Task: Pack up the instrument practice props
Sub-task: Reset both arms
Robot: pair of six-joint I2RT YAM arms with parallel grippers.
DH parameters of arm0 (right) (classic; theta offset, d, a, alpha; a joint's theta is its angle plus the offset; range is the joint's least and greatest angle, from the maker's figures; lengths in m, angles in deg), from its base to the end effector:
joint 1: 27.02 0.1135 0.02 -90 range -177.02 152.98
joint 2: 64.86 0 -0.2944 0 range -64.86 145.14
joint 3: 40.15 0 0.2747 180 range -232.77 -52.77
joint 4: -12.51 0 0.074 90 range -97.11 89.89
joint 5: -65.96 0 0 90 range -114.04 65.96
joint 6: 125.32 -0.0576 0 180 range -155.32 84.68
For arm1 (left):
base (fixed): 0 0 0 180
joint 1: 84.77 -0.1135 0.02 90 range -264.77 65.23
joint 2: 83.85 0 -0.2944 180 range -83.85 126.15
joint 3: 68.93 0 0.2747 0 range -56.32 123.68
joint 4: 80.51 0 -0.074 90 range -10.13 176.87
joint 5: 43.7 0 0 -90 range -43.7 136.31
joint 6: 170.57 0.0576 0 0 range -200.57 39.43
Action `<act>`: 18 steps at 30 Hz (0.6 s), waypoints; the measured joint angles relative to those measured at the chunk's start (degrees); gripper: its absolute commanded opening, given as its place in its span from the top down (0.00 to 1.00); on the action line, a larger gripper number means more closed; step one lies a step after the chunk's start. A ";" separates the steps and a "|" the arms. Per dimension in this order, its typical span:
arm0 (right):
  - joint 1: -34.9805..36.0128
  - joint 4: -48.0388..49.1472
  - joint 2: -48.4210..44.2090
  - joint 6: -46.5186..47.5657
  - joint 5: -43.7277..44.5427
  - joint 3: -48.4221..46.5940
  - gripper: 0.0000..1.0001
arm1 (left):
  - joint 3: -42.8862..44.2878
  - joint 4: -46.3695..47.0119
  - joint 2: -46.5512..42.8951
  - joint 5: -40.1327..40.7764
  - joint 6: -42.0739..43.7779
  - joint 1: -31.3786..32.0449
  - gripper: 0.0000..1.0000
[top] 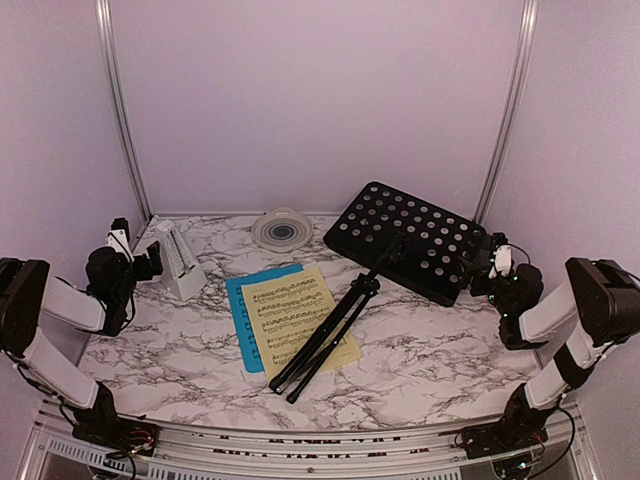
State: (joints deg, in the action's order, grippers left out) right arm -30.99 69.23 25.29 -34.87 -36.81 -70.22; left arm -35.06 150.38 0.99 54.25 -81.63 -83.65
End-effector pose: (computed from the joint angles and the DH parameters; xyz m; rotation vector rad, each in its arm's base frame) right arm 0.2879 -0.0072 0.1622 -0.1211 1.6249 0.1223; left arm 0.2977 0.0021 0.1931 -0.1081 1.5690 0.0792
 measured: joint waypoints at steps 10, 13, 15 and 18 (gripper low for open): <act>0.11 -0.02 0.00 0.00 0.20 0.00 0.00 | 0.00 0.00 0.00 0.00 0.00 0.00 0.00; 0.26 -0.02 0.02 0.00 0.37 0.00 0.00 | 0.00 0.00 0.00 0.00 0.00 0.00 0.00; 0.26 0.04 0.00 0.20 -0.17 0.02 0.00 | 0.00 0.00 0.00 0.00 0.00 0.00 0.00; 0.26 1.86 0.00 0.72 -2.08 0.76 0.00 | 0.00 0.00 0.00 0.00 0.00 0.00 0.00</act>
State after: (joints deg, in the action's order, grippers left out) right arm -30.72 71.09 25.29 -34.15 -38.89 -69.46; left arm -35.06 150.38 0.99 54.25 -81.63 -83.65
